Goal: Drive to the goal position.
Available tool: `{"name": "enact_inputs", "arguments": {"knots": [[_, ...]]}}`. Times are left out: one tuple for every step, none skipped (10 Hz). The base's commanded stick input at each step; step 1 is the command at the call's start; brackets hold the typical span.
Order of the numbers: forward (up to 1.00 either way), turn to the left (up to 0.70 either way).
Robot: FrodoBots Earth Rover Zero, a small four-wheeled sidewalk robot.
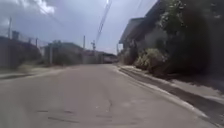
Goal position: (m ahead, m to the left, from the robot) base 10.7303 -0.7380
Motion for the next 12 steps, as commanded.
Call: {"name": "enact_inputs", "arguments": {"knots": [[0.7, 0.0], [0.7, 0.0], [0.7, 0.0], [0.7, 0.0], [0.7, 0.0], [0.7, 0.0], [0.7, 0.0], [0.7, 0.0], [0.7, 0.0], [0.7, 0.0], [0.7, -0.15], [0.7, -0.35]]}}
